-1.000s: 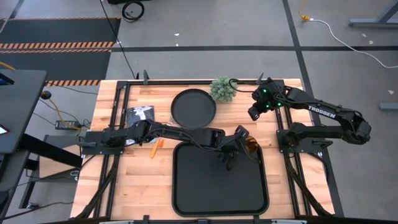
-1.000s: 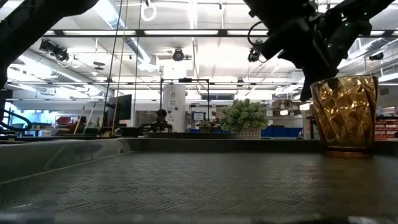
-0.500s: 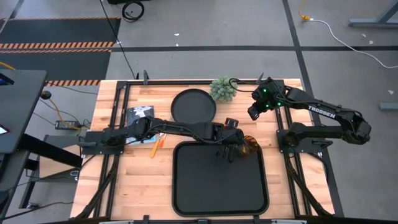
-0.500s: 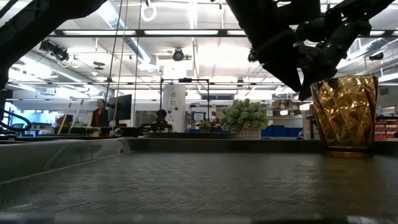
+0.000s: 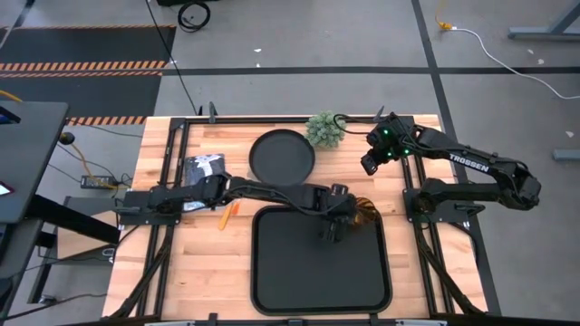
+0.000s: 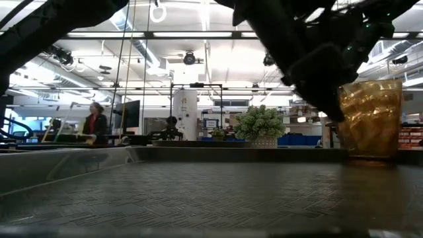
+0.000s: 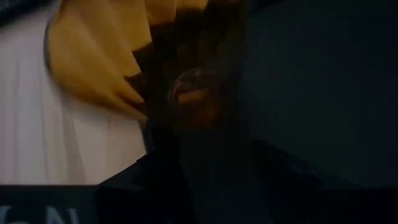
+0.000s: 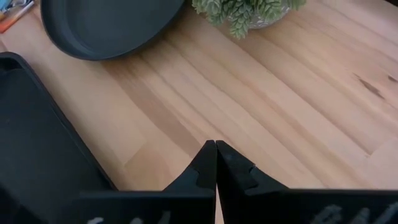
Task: Pick and place plate/cup/fork/spoon on tray
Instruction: Put the brown cup to the top right side of the black serving tray, then put the black plate to the center of the black serving tray
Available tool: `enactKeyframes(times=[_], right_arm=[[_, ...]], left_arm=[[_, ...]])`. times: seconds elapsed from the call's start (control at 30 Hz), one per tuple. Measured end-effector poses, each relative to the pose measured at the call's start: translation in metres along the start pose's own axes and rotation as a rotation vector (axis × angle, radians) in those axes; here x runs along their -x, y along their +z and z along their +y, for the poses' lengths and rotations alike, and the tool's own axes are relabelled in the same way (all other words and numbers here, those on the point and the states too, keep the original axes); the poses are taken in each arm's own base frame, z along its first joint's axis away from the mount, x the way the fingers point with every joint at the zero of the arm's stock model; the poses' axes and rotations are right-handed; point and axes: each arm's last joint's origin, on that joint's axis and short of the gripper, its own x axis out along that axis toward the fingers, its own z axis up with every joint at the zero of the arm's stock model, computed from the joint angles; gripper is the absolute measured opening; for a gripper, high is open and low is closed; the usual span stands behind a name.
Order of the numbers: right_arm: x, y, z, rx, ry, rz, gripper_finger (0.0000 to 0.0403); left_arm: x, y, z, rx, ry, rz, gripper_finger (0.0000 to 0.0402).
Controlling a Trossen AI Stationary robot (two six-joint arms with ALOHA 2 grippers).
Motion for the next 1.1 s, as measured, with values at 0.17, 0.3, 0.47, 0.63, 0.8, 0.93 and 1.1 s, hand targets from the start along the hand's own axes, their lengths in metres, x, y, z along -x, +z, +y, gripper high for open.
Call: enactKeyframes(times=[0.17, 0.3, 0.47, 0.63, 0.8, 0.93, 1.1], right_arm=[[0.0, 0.0, 0.0, 0.001, 0.001, -0.001, 0.0005], [0.0, 0.0, 0.001, 0.002, 0.003, 0.0, 0.0005], [0.0, 0.0, 0.001, 0.005, 0.005, 0.001, 0.0005], [0.0, 0.002, 0.002, 0.02, 0.01, -0.022, 0.0005], [0.0, 0.004, 0.002, 0.054, 0.014, -0.046, 0.0005], [0.0, 0.008, 0.003, 0.075, 0.022, -0.079, 0.0005], [0.001, 0.01, 0.004, 0.1, 0.029, -0.105, 0.0005]], left_arm=[[0.0, 0.006, -0.001, 0.004, 0.011, -0.057, 0.0205], [0.0, 0.006, -0.001, 0.001, 0.034, -0.051, 0.0205], [0.0, -0.004, 0.003, -0.019, 0.024, 0.042, 0.0205], [0.028, 0.0, 0.008, -0.028, 0.012, 0.078, 0.0181], [0.047, -0.006, 0.009, 0.003, 0.015, 0.186, 0.0135], [0.058, -0.02, 0.008, 0.03, 0.057, 0.356, 0.0102], [0.061, -0.032, -0.003, 0.032, 0.095, 0.484, 0.0071]])
